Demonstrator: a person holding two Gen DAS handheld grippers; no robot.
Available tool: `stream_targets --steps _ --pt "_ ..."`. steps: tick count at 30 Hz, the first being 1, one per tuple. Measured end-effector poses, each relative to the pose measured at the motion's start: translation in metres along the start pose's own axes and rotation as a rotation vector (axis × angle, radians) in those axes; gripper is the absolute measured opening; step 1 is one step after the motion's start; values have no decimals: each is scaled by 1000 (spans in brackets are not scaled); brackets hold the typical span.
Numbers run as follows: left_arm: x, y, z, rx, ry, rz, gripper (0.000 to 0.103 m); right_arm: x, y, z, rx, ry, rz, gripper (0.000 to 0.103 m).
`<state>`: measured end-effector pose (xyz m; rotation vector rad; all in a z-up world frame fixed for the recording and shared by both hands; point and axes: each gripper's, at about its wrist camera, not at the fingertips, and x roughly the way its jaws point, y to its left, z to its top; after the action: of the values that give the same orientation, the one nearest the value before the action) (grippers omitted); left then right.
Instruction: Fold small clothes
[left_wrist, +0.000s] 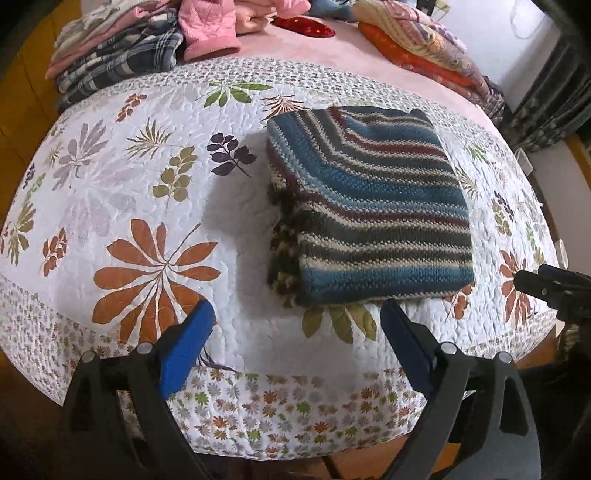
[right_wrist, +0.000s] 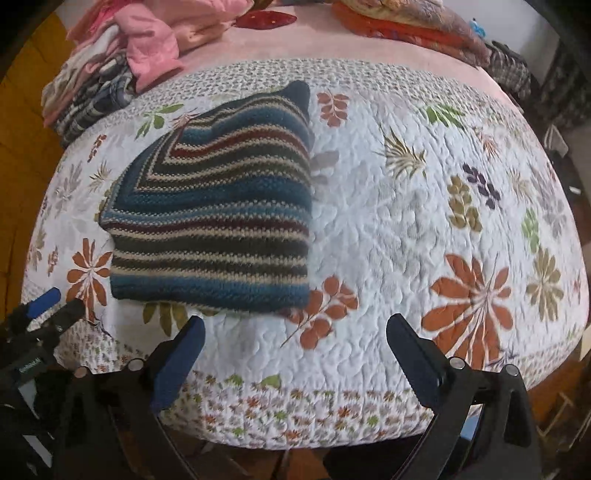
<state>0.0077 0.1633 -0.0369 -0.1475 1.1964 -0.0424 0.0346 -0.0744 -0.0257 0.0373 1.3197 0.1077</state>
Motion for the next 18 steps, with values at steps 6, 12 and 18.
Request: stream_targets --steps 6,12,18 --pt "-10 -5 -5 13 -3 42 91 -10 3 -18 -1 -10 1 99" --pt "-17 -5 -15 -7 -10 58 91 -19 16 -34 -24 -27 4 99" --pt "-24 -4 -19 -19 -2 95 92 -25 26 -41 -34 -31 30 99"
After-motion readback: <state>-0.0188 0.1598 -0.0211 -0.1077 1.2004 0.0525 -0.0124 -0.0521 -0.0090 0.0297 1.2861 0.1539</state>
